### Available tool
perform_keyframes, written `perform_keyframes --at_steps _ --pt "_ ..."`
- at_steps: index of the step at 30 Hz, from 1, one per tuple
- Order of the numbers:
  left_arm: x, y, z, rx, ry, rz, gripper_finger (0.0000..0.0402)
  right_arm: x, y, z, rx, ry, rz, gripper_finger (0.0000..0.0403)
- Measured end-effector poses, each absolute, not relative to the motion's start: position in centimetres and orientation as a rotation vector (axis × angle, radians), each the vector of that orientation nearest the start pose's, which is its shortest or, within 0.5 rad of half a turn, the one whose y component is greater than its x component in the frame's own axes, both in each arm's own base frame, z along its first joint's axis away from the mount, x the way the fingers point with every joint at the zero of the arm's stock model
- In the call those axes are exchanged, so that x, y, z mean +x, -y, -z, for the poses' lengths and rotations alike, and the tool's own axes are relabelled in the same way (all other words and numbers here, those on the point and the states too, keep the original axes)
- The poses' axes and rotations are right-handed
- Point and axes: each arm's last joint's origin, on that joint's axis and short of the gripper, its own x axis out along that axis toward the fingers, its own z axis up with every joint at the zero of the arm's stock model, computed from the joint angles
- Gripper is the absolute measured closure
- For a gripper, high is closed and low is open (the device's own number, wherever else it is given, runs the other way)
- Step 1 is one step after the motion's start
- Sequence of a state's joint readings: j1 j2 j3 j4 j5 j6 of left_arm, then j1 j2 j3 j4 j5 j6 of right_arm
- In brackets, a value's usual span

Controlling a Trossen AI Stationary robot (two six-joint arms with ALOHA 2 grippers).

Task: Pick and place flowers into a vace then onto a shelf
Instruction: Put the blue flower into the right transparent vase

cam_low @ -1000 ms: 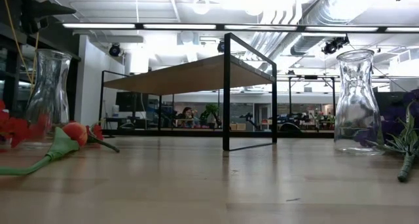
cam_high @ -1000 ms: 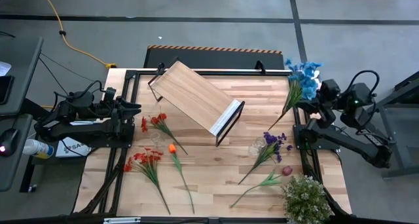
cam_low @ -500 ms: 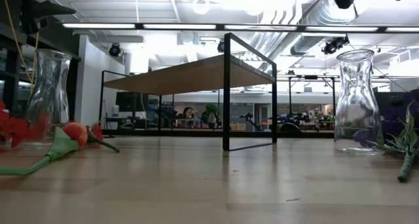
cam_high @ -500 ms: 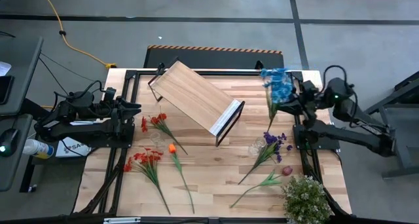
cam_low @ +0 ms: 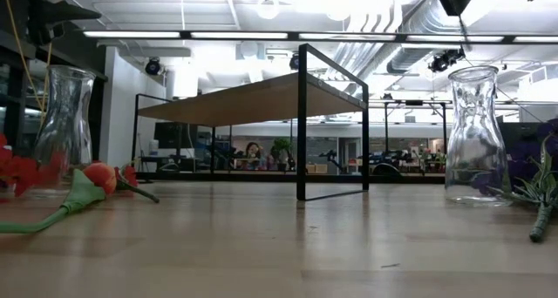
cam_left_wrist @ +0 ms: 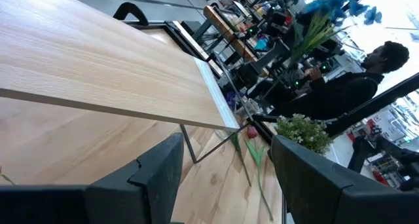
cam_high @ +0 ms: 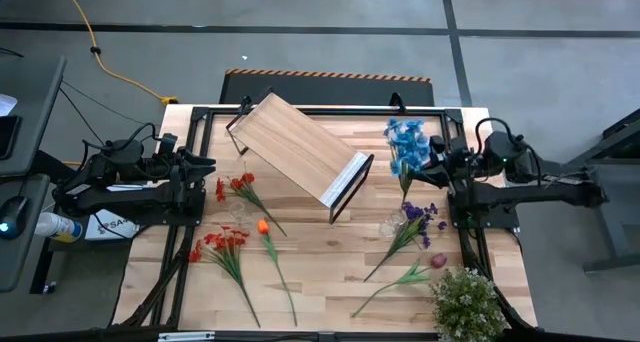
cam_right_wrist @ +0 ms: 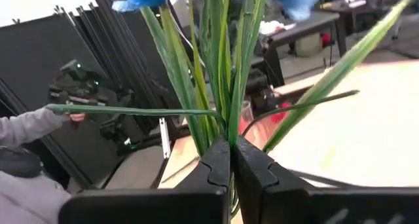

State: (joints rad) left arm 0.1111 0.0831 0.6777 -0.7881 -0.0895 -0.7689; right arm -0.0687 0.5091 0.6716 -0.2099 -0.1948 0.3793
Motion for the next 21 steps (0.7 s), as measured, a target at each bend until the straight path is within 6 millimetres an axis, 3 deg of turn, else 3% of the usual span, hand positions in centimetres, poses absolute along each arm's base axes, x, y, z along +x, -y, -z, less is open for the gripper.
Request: perform_keyframes --at_steps 21 --pt "2.1 -0.5 -29.4 -0.762 -0.107 -0.265 0.0138 11.2 -3.2 -32.0 0.311 -0.092 0.076 0.0403"
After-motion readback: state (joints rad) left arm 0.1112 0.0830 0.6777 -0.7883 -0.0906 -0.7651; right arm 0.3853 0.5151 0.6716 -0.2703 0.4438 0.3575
